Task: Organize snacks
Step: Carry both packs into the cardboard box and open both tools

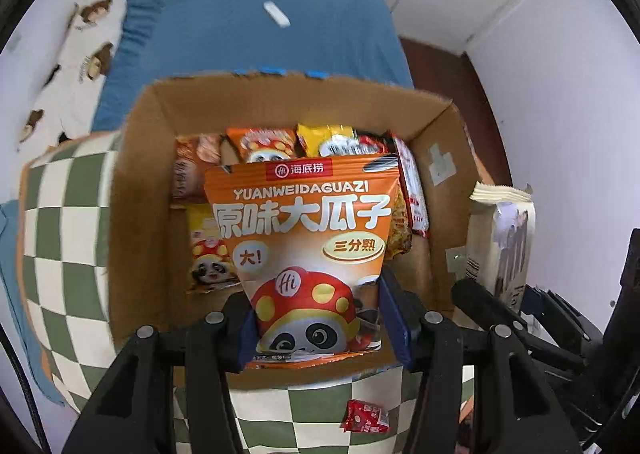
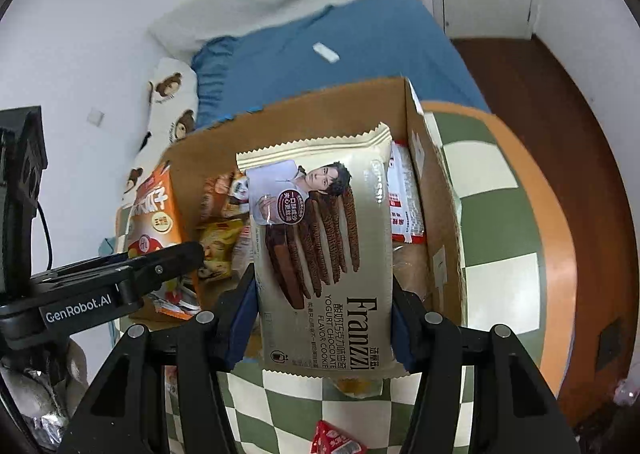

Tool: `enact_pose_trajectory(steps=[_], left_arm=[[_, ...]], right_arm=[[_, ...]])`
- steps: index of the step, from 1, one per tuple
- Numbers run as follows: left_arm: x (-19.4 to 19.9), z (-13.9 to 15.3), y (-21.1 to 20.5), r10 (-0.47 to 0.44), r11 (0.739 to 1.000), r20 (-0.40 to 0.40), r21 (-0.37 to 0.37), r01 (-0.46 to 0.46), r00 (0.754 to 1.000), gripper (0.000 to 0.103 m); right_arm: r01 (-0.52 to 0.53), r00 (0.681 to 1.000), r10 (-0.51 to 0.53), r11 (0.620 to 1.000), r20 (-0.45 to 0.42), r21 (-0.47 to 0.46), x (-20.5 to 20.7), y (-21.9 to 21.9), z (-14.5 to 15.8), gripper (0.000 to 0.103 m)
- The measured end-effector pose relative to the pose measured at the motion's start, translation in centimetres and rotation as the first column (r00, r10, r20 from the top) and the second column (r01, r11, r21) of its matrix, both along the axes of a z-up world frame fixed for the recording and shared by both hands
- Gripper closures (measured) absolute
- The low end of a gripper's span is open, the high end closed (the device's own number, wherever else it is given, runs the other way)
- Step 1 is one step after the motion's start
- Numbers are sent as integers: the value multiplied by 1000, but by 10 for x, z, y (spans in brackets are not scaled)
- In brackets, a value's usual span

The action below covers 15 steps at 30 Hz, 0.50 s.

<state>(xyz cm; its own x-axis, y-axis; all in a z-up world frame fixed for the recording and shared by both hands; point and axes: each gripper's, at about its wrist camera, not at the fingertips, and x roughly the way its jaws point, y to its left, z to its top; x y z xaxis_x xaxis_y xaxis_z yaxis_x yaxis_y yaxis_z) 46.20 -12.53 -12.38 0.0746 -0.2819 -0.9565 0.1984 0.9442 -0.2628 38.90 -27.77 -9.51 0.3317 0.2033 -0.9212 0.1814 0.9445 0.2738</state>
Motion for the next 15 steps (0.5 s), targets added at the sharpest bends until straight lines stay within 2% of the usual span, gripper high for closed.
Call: enact_pose_trajectory(steps=[7, 9, 10, 11, 15], left_arm=[[9, -38, 2, -4, 999, -117, 52, 10, 993, 51], [8, -46, 6, 7, 999, -138, 50, 0, 990, 42], [8, -48, 9, 12, 999, -138, 48, -5, 990, 31], [8, -49, 12, 17, 999, -136, 53, -10, 991, 17], [9, -47, 20, 40, 997, -117, 72, -31, 992, 16]], right_arm=[[-17, 992, 20, 999, -126, 30, 14, -9, -42, 40], [-29, 985, 34, 999, -169, 30, 18, -8, -52, 20], [-35, 984, 40, 999, -174, 27, 19, -8, -56, 9], [-44, 983, 47, 999, -178, 19, 19, -6, -57, 8], [-74, 977, 66, 997, -201, -30, 18, 2, -61, 8]])
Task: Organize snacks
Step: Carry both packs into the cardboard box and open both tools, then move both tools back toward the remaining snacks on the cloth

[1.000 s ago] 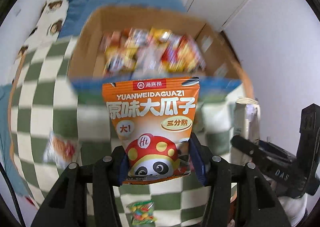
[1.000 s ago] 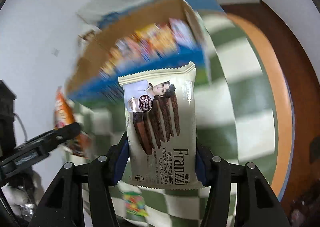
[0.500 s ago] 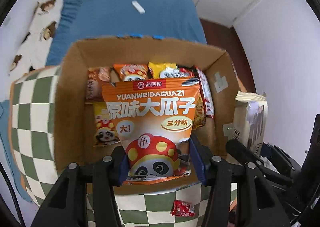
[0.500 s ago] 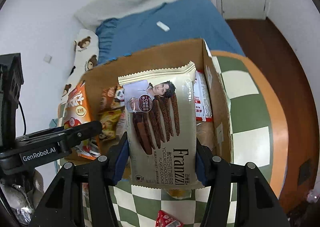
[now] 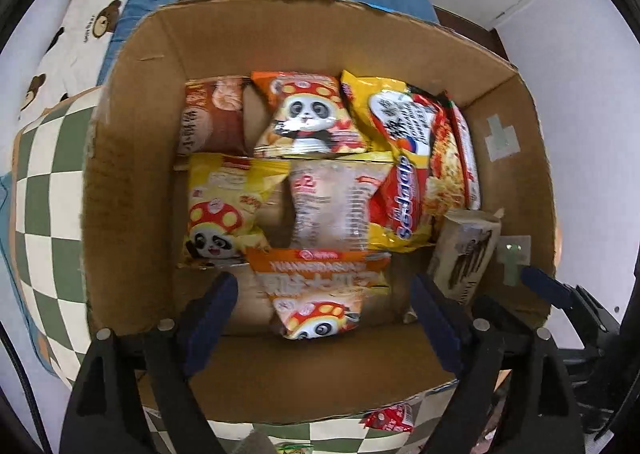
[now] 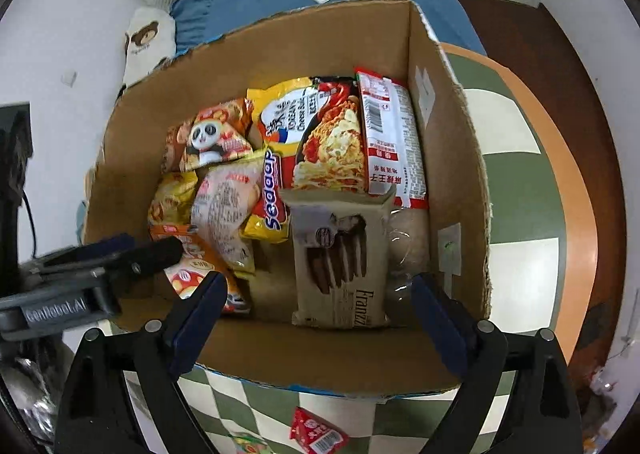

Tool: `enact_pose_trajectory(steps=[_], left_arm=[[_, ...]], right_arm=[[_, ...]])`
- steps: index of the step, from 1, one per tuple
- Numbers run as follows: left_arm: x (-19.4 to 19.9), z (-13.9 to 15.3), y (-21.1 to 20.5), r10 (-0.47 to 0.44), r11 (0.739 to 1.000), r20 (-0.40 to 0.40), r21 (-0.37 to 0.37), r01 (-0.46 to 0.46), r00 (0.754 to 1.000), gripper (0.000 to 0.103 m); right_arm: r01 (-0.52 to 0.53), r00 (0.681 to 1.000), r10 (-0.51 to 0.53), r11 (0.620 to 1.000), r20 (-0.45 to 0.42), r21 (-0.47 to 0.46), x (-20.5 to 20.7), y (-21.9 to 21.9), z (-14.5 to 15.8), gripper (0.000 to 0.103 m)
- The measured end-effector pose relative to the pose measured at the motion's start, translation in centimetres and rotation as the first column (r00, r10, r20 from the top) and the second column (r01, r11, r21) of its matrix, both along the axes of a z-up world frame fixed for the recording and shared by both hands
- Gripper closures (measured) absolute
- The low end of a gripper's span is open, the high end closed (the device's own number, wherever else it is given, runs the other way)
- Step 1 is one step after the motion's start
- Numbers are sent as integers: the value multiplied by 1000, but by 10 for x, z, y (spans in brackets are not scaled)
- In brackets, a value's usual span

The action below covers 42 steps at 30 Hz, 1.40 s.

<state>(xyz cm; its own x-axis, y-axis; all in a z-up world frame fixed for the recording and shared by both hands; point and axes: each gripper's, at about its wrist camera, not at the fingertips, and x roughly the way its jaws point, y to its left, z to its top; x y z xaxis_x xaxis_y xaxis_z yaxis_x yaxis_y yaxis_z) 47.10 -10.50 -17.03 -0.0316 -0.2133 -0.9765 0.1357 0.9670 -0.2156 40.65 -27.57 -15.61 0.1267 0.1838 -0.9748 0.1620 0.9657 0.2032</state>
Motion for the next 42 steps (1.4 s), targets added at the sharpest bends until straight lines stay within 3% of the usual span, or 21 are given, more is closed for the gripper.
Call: enact_pose_trajectory(steps=[10, 22, 38, 42], left_arm=[[-11, 17, 11, -16, 997, 85, 80, 9, 996, 15], [-43, 45, 24, -8, 997, 197, 73, -7, 980, 15], [-114, 105, 46, -2, 998, 424, 57, -25, 906, 15], [-132, 121, 53, 16, 999, 462, 31, -34, 887, 15]], right_arm=[[-2, 1000, 0, 998, -21, -68, -6, 4, 1, 8], [21, 998, -14, 994, 58, -107, -31, 4, 31, 8], [48, 961, 2, 983, 276, -176, -90, 16, 96, 8], [62, 943, -11, 988, 332, -141, -107, 20, 118, 8]])
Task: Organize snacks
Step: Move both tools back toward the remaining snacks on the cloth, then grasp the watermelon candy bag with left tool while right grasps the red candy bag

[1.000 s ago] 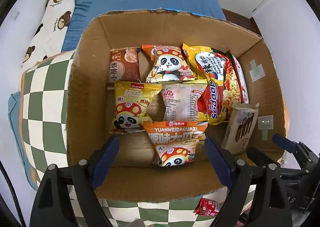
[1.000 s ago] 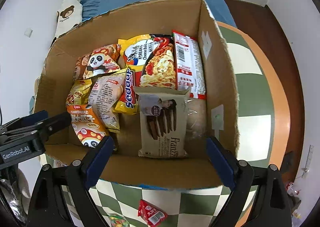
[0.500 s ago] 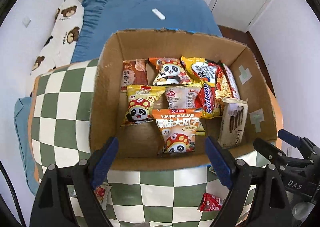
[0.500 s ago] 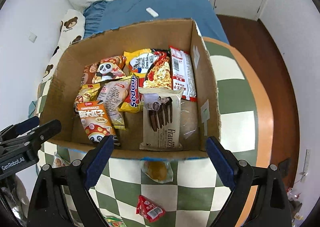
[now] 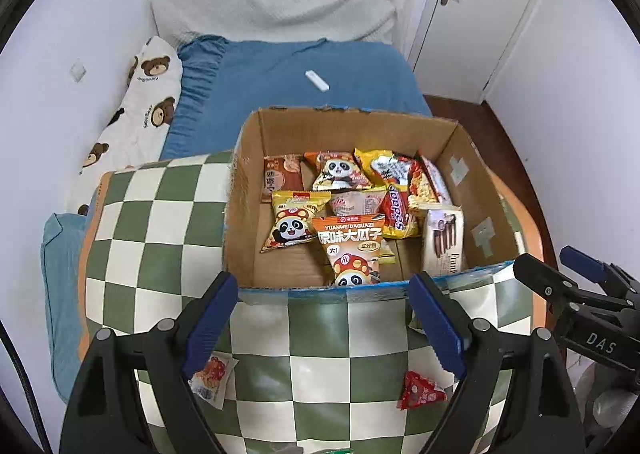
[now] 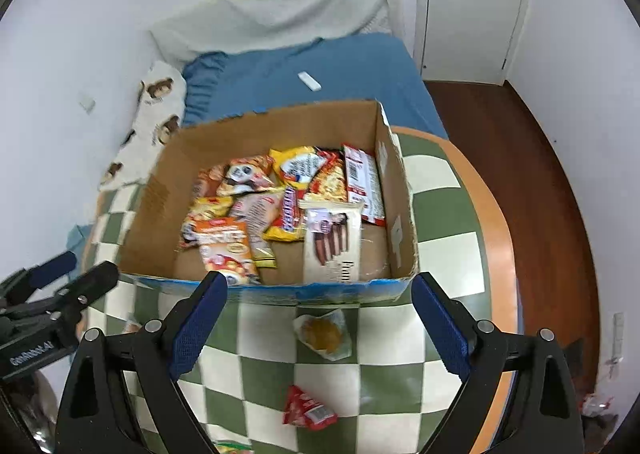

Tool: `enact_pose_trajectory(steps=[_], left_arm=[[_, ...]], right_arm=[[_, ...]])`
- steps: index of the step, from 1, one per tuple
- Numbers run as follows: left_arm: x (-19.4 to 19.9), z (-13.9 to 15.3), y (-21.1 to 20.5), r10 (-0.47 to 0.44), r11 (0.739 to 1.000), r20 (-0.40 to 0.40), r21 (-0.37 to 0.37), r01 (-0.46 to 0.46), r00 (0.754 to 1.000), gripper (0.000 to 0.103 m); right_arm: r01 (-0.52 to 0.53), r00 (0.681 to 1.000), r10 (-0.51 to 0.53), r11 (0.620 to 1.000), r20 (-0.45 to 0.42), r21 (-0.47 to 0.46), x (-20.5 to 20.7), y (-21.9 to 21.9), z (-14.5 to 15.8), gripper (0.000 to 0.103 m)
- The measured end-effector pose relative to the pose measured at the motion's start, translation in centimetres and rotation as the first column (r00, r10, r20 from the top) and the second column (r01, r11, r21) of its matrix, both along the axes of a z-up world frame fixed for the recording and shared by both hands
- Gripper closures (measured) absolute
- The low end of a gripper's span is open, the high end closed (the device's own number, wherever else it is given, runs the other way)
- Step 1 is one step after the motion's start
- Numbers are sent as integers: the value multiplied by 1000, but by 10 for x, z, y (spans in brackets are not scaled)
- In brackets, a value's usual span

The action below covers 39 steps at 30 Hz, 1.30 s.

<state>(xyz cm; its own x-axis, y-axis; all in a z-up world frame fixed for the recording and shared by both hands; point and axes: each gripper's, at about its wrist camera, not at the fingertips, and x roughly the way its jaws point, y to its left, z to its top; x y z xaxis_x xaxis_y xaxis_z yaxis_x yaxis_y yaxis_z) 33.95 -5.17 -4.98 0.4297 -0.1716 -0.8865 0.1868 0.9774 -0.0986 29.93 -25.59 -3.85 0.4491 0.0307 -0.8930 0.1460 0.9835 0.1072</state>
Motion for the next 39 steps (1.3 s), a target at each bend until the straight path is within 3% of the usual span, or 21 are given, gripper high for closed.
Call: enact_pose_trajectory(steps=[4, 7, 10, 12, 15, 18, 21, 24, 27, 31, 34, 37, 39], left_arm=[[-21, 6, 15, 27, 1000, 31, -6, -26, 999, 15], [-44, -8, 28, 34, 999, 3, 3, -35, 999, 15], [-74, -48, 38, 18, 1000, -111, 28, -15, 994, 15], [-97, -86, 41, 5, 999, -221, 51, 6, 975, 15], [-135, -151, 37, -41, 996, -410, 56, 70, 911, 16], [-171, -212, 26, -85, 993, -577, 13, 113, 812, 16], [-189, -251, 14, -102, 994, -666, -36, 105, 739, 18], [-194, -278, 3, -87, 995, -698, -32, 90, 711, 52], [-190, -273, 1, -84, 996, -669, -25, 90, 739, 55], [-165, -248, 2, -67, 995, -582, 22, 98, 810, 55], [-134, -233, 3, -33, 998, -530, 32, 59, 848, 55], [-110, -223, -2, -18, 999, -494, 21, 32, 869, 55], [-99, -226, -8, -23, 1000, -501, 3, 28, 865, 55]], right_arm=[[-21, 1000, 20, 999, 20, 42, -25, 10, 7, 8], [-47, 998, 51, 993, -33, 110, -51, 20, -15, 8], [-46, 988, 70, 984, -138, 174, -80, 32, -57, 8], [-31, 978, 71, 979, -195, 199, -97, 35, -83, 8], [4, 964, 56, 974, -259, 226, -121, 35, -117, 9], [24, 955, 45, 974, -292, 227, -137, 33, -136, 19], [32, 954, 36, 975, -297, 221, -142, 32, -144, 19], [26, 957, 33, 980, -289, 199, -136, 33, -147, 19], [14, 961, 32, 986, -275, 165, -123, 35, -152, 23], [9, 954, 27, 993, -300, 115, -104, 36, -172, 45], [-1, 948, 39, 992, -315, 122, -100, 36, -186, 62], [-50, 948, 80, 993, -307, 103, -105, 42, -184, 64], [-65, 945, 97, 992, -313, 111, -108, 45, -185, 64]])
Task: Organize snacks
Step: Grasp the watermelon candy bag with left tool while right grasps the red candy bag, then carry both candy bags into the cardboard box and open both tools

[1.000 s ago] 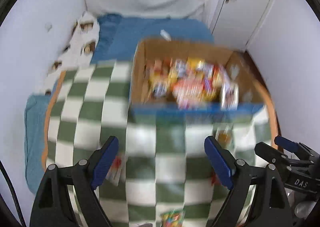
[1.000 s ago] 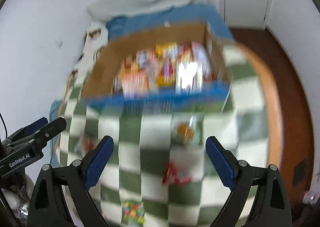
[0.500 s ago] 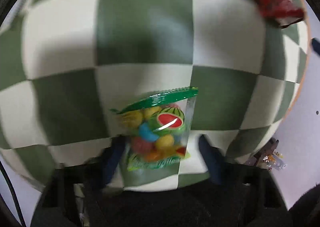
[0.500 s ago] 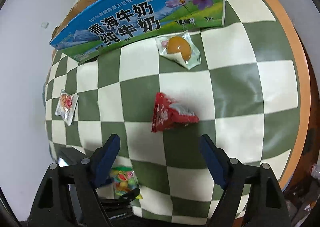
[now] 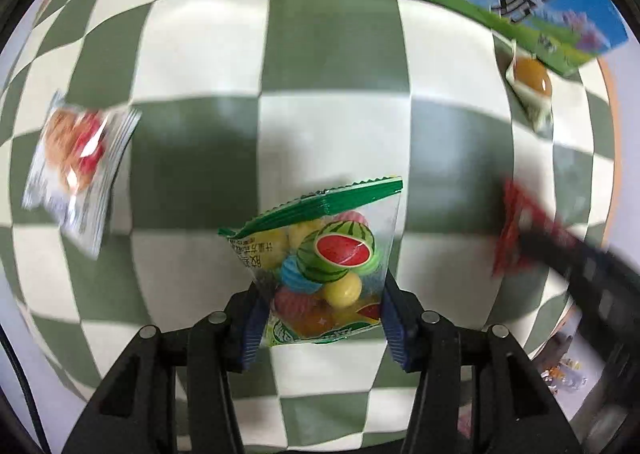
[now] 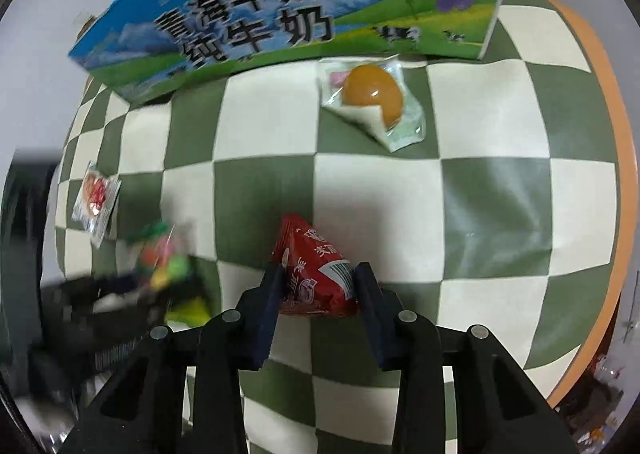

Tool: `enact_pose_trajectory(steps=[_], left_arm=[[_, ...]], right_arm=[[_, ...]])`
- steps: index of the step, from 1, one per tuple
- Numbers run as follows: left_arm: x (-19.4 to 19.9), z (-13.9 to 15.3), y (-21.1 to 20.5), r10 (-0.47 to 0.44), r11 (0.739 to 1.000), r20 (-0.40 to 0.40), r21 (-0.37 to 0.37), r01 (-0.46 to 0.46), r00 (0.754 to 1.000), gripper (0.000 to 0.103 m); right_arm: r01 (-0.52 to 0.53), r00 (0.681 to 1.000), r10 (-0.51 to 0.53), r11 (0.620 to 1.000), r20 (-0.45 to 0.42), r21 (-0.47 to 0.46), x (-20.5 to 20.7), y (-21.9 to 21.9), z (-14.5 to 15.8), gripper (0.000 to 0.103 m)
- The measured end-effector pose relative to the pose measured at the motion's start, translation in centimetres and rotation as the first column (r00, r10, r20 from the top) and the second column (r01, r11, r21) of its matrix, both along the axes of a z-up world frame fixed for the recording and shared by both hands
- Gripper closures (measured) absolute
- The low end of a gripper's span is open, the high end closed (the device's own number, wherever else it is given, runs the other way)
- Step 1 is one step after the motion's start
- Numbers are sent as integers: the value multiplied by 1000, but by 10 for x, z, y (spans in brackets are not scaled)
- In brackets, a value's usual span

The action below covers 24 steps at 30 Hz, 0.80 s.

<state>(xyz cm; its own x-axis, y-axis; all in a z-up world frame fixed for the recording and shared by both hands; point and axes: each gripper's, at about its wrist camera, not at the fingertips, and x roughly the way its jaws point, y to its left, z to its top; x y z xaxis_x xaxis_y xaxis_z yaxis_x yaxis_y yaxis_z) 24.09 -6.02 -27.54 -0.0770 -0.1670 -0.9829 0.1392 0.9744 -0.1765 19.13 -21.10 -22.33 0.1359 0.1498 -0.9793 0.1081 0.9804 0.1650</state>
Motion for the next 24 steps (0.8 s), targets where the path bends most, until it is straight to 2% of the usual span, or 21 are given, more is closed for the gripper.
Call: enact_pose_trajectory(steps=[5, 12, 18, 24], left_arm=[[11, -26, -10, 11, 1000, -64, 1, -11, 998, 53], [22, -30, -11, 8, 1000, -66, 1, -8, 998, 54], [9, 0, 2, -15, 1000, 6, -7, 15, 1000, 55], [13, 65, 2, -20, 996, 114, -84, 30, 993, 55]], right_arm=[[-3, 1000, 3, 1000, -22, -9, 4, 4, -14, 63], [-9, 1000, 8, 1000, -23, -19, 8, 11, -30, 63], [-13, 1000, 13, 1000, 20, 2, -1, 6, -11, 66], [20, 995, -29, 995, 99, 93, -1, -9, 39, 66]])
